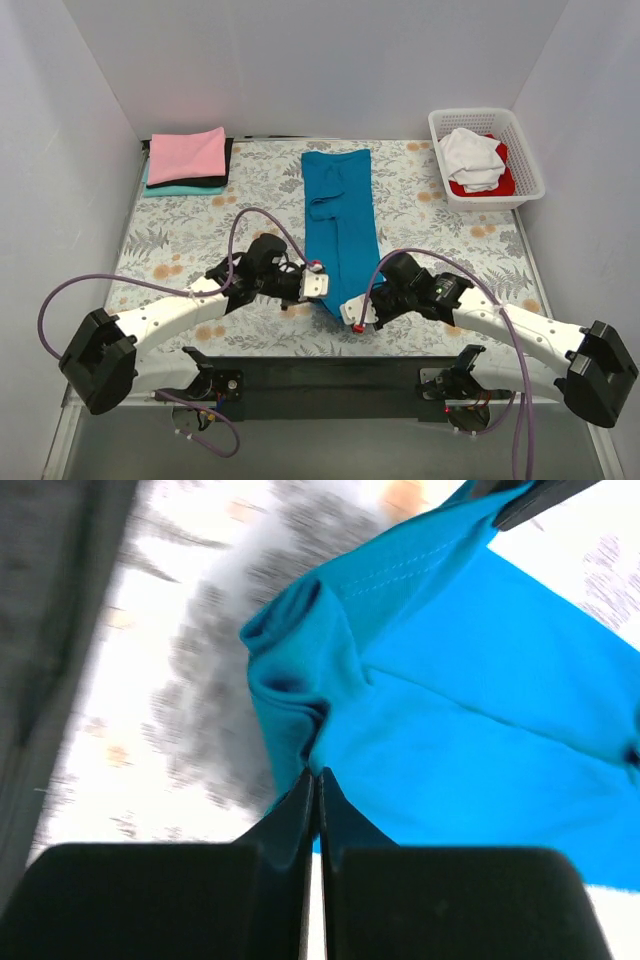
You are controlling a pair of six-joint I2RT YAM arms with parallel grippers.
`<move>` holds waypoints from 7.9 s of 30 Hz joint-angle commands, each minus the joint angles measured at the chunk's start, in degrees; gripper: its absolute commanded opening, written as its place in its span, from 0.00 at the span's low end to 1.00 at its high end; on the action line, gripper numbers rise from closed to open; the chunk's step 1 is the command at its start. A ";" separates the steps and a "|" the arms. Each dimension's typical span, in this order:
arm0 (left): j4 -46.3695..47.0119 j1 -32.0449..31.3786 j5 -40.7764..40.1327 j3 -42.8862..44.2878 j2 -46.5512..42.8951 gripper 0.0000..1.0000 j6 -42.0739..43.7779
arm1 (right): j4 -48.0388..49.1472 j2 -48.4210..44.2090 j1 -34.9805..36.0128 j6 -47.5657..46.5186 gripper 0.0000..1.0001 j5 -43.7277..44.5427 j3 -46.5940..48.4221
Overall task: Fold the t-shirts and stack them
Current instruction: Fold the tshirt
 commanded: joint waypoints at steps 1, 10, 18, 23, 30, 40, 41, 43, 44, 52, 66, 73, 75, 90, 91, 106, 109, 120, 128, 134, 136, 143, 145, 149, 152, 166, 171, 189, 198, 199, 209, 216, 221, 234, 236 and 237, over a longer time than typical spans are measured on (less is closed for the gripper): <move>-1.07 4.68 4.14 5.09 2.93 0.00 0.94 | 0.77 2.45 -4.68 -3.05 0.01 -1.77 5.02; 6.40 12.85 5.55 13.44 15.76 0.00 1.92 | 5.96 13.60 -16.46 -7.36 0.01 -4.76 14.25; 9.04 17.16 4.14 21.71 24.38 0.00 0.87 | 9.74 21.26 -22.44 -11.76 0.01 -6.26 19.18; 8.60 19.62 4.40 26.89 29.47 0.00 0.42 | 10.97 26.18 -24.90 -12.99 0.01 -7.49 23.74; 8.77 21.82 4.31 32.16 34.65 0.00 0.60 | 11.67 32.60 -28.24 -14.04 0.01 -8.89 30.07; 9.04 24.02 3.52 37.09 40.81 0.00 1.65 | 12.90 42.17 -29.92 -14.57 0.01 -9.77 36.58; 9.30 24.20 3.18 37.27 41.25 0.00 1.74 | 12.99 42.71 -29.83 -14.57 0.01 -9.77 36.85; 9.83 24.46 3.17 37.80 42.31 0.00 1.57 | 13.60 44.20 -30.00 -14.66 0.01 -9.69 37.46; 9.92 24.64 3.00 38.41 43.36 0.00 1.57 | 13.78 44.55 -30.01 -14.66 0.01 -9.77 37.73; 10.88 25.25 1.86 40.08 47.15 0.00 1.92 | 15.72 48.33 -30.62 -15.27 0.01 -8.19 38.78; 11.94 25.69 -2.53 43.07 50.48 0.17 -0.01 | 16.86 51.59 -31.15 -14.14 0.17 -5.03 40.71; 12.03 29.11 -3.60 44.92 46.89 0.33 -10.72 | 16.25 47.56 -34.13 -3.25 0.57 -2.48 46.60; 11.24 30.17 -1.41 42.48 42.17 0.33 -14.51 | 13.19 45.27 -35.18 0.00 0.56 -3.35 46.61; 15.51 24.56 19.43 27.27 35.11 0.54 -65.28 | -4.95 40.69 -33.79 40.94 0.32 -32.17 40.47; 20.15 23.77 19.61 26.03 34.93 0.56 -71.06 | -3.28 40.95 -33.61 44.45 0.32 -34.71 37.41; 32.85 20.94 18.47 16.98 48.98 0.70 -88.26 | 13.61 54.22 -35.89 65.85 0.59 -37.63 26.13; 33.64 23.75 17.94 13.73 50.13 0.71 -88.52 | 13.26 56.68 -38.52 65.23 0.59 -37.72 23.16; 31.29 28.59 24.07 8.44 42.34 0.72 -83.97 | 1.32 51.96 -43.28 54.45 0.55 -41.67 21.37; 9.13 28.42 17.08 13.98 22.73 0.68 -45.15 | -8.98 35.43 -42.93 29.58 0.54 -29.56 28.94; 7.37 24.65 6.97 11.43 17.26 0.59 -8.67 | -0.47 27.52 -35.64 12.53 0.53 -16.21 24.73; 8.59 22.98 4.15 10.56 18.14 0.56 0.19 | 3.74 26.37 -33.01 9.26 0.54 -11.54 20.79; 15.80 17.61 -1.13 8.00 23.41 0.55 10.25 | 9.65 29.52 -26.32 4.68 0.53 -8.37 18.67; 16.60 17.17 -1.75 8.44 25.69 0.55 11.05 | 12.19 29.96 -25.53 2.48 0.53 -6.79 17.08; 16.68 16.82 -2.01 9.41 28.33 0.54 12.20 | 13.26 32.07 -24.38 0.63 0.52 -5.29 15.32; 16.42 16.82 -2.01 8.62 29.30 0.52 13.60 | 13.26 32.43 -24.29 -0.07 0.50 -5.38 14.44; 12.04 16.73 -2.10 9.50 32.12 0.22 15.72 | 12.29 35.41 -23.68 -2.71 0.21 -2.48 12.15; 10.97 17.16 -0.18 11.77 29.40 0.00 12.12 | 9.13 33.14 -23.77 -1.31 0.01 -2.30 15.13; -9.04 19.72 8.53 23.04 16.42 0.00 7.36 | -9.32 23.65 -27.28 1.69 0.01 -6.26 29.48; -30.83 16.11 15.30 16.70 -0.83 0.00 10.97 | -24.62 7.39 -17.44 5.02 0.01 -8.02 24.71; -32.08 16.03 15.74 17.14 -1.45 0.00 10.71 | -25.93 7.12 -17.09 5.20 0.01 -8.02 25.50; -34.56 25.33 20.31 23.72 4.51 0.00 5.61 | -28.84 25.10 -17.44 3.10 0.01 -10.21 44.31; -29.04 31.40 18.38 31.89 17.95 0.00 2.72 | -29.45 40.14 -22.70 -2.53 0.01 -12.23 57.75; -25.07 35.27 17.76 40.42 32.77 0.00 0.69 | -29.46 51.47 -24.38 -5.60 0.01 -12.85 66.10; -21.20 36.94 13.37 47.21 51.11 0.09 -4.32 | -28.23 70.05 -25.70 -2.36 0.01 -13.81 71.49; -20.93 36.94 14.24 43.62 49.88 0.09 -4.06 | -28.14 68.13 -25.61 -1.48 0.01 -14.25 67.11; -21.02 36.86 14.68 41.86 48.92 0.09 -3.80 | -28.05 67.07 -25.52 -0.78 0.01 -15.39 65.52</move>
